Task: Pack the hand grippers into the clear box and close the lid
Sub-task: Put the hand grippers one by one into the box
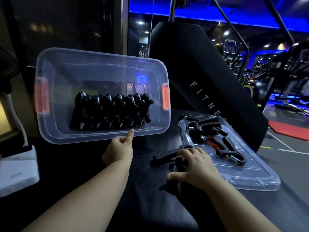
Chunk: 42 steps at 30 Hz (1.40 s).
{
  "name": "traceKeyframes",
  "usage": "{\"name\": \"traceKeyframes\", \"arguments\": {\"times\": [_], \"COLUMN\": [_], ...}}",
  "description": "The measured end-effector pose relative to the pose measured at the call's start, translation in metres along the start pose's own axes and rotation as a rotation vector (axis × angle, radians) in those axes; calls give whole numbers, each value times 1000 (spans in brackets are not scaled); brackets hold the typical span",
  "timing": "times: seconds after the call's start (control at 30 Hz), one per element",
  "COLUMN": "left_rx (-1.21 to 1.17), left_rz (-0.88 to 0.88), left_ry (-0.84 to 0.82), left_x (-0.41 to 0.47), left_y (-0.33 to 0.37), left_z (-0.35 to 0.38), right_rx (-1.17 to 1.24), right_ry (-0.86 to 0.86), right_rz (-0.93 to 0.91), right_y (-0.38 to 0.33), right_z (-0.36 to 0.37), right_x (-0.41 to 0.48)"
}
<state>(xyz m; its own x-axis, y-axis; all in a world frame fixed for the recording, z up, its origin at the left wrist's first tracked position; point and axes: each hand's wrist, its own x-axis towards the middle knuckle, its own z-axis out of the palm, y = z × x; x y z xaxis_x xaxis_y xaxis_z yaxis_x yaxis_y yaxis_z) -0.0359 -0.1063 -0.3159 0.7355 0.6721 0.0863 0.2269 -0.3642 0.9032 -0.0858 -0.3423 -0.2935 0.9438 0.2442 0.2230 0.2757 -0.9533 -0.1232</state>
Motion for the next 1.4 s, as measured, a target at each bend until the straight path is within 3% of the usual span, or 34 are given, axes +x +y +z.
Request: {"name": "traceKeyframes", "arguments": {"times": [0.27,0.47,0.73,1.4], "left_rx": [-32,-91,-559,-511], "left_rz": [-8,-51,-254,-217], "left_ry": [-5,-33,-6,52], "left_x": [-4,1,12,28], "left_y": [4,1,7,-34], "left_z": [-4,-4,-30,-85], "right_rx": [117,5,-25,29], "right_ry": [-104,-88,-95,-200], "right_rz": [-120,-112,-99,-259], "right_y": [2,3,-12,-40], "right_z": [7,8,12,0], "right_x": [0,3,8,16]}}
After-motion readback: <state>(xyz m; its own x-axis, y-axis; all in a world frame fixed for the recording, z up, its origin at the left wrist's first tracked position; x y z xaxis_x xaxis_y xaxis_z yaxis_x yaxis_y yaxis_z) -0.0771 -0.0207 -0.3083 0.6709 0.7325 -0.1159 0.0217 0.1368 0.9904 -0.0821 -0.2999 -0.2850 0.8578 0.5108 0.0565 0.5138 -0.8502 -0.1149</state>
